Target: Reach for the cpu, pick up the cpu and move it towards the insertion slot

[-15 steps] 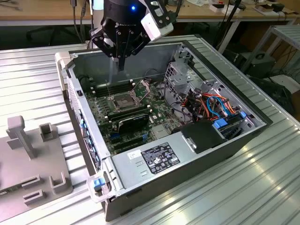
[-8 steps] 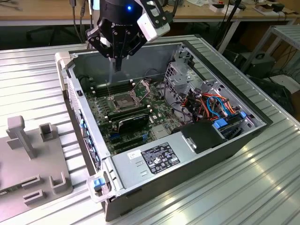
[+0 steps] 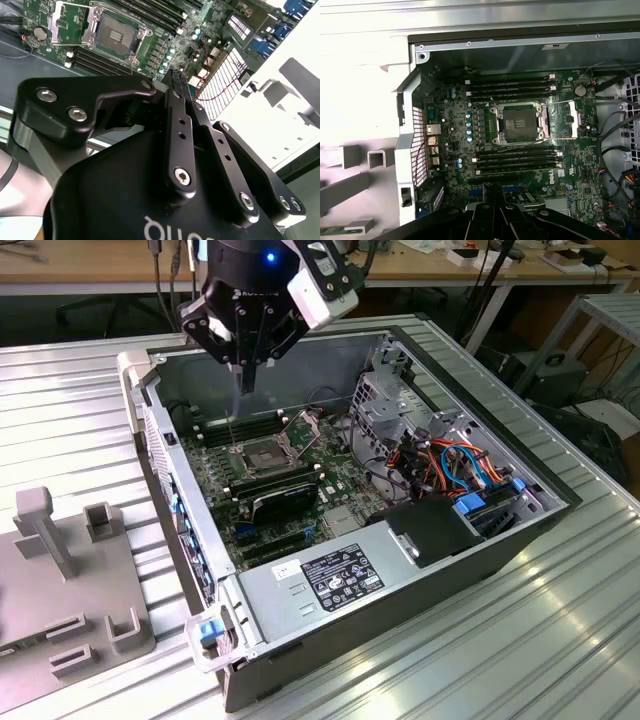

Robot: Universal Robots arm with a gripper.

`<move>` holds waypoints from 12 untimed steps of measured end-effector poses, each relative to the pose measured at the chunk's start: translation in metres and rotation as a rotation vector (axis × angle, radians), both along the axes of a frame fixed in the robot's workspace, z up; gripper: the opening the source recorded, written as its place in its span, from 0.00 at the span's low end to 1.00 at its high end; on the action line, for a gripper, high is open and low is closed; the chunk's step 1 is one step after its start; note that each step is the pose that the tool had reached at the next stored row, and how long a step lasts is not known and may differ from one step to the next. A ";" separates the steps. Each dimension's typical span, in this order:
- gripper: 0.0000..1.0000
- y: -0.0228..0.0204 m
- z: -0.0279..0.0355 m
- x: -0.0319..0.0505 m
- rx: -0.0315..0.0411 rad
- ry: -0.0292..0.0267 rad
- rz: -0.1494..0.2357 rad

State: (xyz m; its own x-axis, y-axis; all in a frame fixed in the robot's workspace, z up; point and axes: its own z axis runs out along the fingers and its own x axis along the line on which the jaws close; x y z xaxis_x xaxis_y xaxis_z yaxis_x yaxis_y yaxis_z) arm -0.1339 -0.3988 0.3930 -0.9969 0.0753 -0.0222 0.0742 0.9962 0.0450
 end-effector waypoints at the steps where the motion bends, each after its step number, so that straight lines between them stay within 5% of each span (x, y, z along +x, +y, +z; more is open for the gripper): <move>1: 0.11 0.0000 0.0000 -0.0005 0.0001 0.0001 0.000; 12: 0.11 0.0000 -0.0005 -0.0072 0.0000 0.0023 0.000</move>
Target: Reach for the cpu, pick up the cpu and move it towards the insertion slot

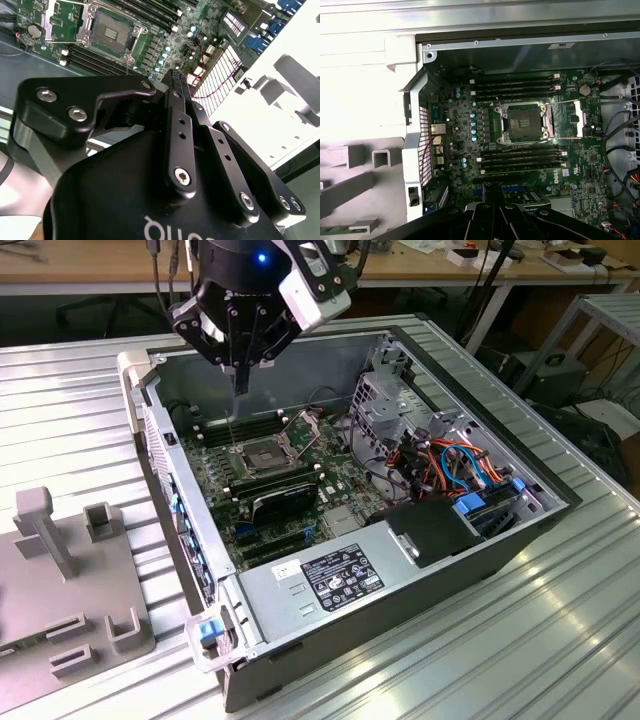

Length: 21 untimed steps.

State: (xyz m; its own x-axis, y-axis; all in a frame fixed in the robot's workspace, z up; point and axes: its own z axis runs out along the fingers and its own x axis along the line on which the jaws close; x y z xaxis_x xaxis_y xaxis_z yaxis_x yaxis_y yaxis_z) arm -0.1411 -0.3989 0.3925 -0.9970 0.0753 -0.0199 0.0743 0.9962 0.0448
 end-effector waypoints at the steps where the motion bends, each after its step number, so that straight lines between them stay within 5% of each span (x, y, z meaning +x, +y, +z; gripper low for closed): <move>1: 0.11 0.0000 0.0000 -0.0003 0.0000 0.0003 0.000; 21: 0.11 0.0000 -0.0006 -0.0130 0.0001 0.0022 0.000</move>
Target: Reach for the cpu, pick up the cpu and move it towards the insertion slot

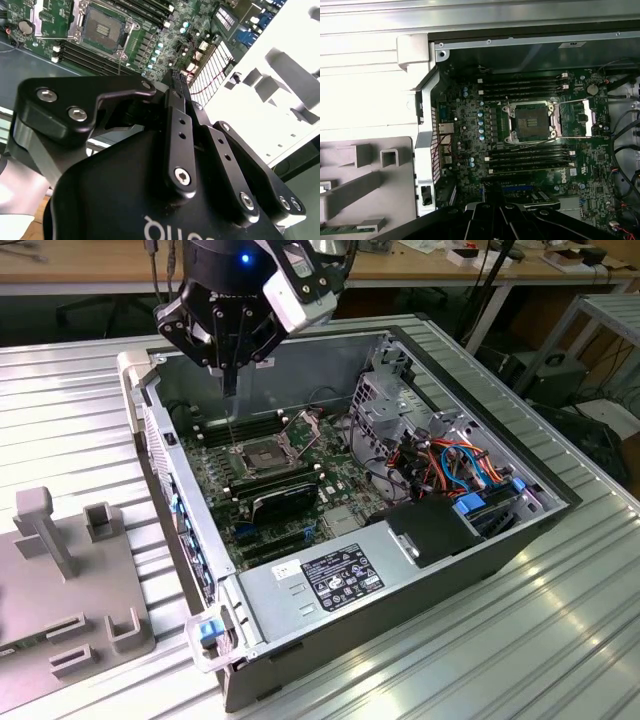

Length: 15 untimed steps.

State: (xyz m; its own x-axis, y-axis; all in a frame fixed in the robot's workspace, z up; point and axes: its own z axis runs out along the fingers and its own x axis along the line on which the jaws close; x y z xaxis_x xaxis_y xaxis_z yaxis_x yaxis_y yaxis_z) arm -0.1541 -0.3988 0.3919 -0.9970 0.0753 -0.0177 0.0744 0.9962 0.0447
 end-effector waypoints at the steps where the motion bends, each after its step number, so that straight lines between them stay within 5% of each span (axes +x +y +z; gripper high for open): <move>1: 0.11 0.0000 0.0000 -0.0007 0.0000 0.0001 0.000; 15: 0.11 0.0000 -0.0003 -0.0114 0.0000 0.0009 0.000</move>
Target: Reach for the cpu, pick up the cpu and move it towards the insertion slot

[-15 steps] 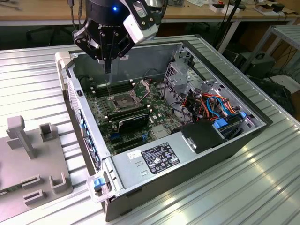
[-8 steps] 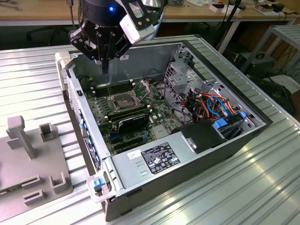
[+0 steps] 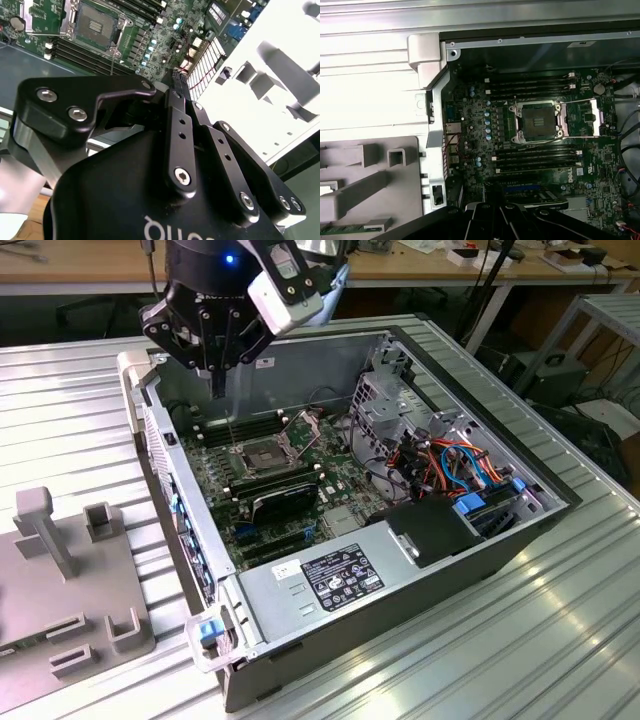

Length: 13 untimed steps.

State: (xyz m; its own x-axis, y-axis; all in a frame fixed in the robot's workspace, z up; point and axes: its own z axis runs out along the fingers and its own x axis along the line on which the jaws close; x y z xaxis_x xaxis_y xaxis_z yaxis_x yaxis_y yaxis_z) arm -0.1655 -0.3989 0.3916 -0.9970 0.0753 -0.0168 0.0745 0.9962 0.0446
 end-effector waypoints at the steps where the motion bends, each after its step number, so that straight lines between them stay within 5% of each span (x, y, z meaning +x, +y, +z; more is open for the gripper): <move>1: 0.11 0.0000 0.0000 -0.0009 -0.0001 0.0001 0.000; 13: 0.11 0.0000 -0.0009 -0.0155 0.0000 0.0026 0.000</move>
